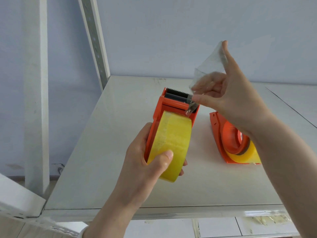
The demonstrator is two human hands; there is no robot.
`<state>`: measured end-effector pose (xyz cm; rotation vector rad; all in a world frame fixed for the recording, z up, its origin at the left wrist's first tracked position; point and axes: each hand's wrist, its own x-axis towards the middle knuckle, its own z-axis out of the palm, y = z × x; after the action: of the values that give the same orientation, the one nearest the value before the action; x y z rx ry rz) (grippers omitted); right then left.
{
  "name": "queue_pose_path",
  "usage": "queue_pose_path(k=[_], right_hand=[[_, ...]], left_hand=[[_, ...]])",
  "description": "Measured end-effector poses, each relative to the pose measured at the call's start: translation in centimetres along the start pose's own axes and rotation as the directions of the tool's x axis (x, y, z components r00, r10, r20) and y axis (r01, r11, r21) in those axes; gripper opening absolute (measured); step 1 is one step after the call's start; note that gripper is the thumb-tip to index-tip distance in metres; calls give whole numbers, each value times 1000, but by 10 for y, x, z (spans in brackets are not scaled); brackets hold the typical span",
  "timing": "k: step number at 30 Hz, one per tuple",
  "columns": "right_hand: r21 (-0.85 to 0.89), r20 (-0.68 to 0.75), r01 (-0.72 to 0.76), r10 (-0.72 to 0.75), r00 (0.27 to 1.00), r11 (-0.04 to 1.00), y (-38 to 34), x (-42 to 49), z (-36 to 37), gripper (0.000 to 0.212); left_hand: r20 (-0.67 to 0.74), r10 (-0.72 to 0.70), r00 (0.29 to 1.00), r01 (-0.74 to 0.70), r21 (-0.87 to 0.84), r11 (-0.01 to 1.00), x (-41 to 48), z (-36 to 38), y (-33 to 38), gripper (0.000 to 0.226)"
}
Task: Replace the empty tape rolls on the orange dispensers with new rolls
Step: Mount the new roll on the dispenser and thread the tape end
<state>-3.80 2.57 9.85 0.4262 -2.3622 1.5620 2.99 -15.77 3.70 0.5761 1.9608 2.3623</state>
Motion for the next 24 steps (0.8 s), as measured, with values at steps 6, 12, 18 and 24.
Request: queue_pose_path(k=[6, 12, 18, 24], right_hand=[[-167, -26, 27, -31, 999, 986, -3, -5, 3, 108], [-79, -154, 5, -17, 988, 997, 0, -6, 13, 106], [21, -144, -120, 122, 982, 993, -4, -1, 13, 99], [-141, -308, -197, 146, 940, 970, 0, 12, 7, 42]], left_hand=[[-1, 14, 1000, -14, -12, 1000, 1, 1, 0, 29], [39, -5, 999, 5, -10, 1000, -1, 4, -1, 30], [59, -4, 998, 4, -8, 1000, -2, 5, 1, 33], [59, -2, 998, 4, -28, 1000, -3, 3, 1, 34]])
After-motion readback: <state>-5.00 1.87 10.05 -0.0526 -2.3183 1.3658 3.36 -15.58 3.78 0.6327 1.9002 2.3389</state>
